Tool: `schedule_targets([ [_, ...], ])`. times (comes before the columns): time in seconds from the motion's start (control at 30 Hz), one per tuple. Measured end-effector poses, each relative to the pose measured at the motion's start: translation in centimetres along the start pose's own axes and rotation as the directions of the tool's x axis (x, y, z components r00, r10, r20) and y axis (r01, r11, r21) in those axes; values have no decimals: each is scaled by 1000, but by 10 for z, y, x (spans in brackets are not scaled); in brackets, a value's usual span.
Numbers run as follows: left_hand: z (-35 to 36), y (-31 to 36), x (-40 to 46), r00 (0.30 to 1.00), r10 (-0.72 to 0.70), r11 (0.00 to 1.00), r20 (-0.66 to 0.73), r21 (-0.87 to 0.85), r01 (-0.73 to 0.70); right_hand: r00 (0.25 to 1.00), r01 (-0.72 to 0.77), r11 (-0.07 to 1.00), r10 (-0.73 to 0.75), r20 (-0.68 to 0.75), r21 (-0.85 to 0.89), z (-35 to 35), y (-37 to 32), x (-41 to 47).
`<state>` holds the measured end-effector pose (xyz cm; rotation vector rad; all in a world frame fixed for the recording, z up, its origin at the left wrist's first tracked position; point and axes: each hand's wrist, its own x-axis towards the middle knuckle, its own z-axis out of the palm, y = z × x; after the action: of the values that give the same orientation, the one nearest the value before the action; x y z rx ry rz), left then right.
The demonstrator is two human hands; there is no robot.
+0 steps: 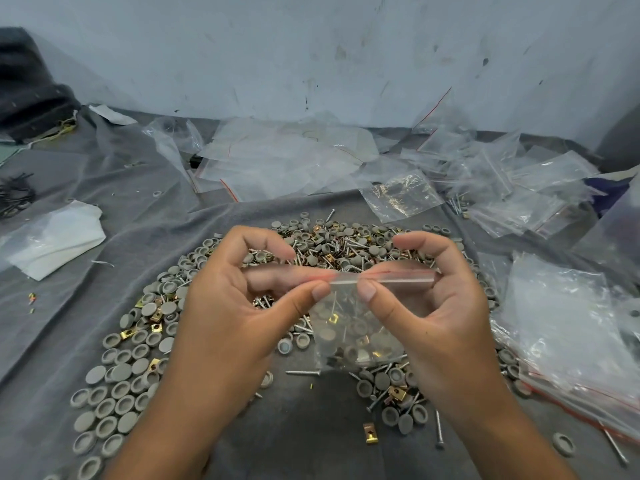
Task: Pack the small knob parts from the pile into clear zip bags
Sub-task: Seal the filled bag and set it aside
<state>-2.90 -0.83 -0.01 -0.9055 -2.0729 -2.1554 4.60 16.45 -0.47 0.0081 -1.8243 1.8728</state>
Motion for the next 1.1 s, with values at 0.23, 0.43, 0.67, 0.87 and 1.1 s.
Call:
schedule_targets([
  [0.23,0,-4,-1,999,-34,997,-22,66,35,998,-51,997,53,35,-57,-10,-10,12],
  [0.43,-3,-10,1,992,-78,988,-97,123,90,982,-7,947,-54,-182,-322,-66,-37,116],
  [0.67,-3,-6,3,983,-132,975,-127,161,151,897,-19,697,-304,-320,-717,-155,-71,241],
  [0.87,-6,-6,0,984,-141,970,-112,182,159,963,-238,460,-4,-270,-856,-204,-22,215],
  [1.1,-6,-5,0,987,-122,975,-105,172,139,834,-94,110,552,-18,-989,-223,-23,49],
])
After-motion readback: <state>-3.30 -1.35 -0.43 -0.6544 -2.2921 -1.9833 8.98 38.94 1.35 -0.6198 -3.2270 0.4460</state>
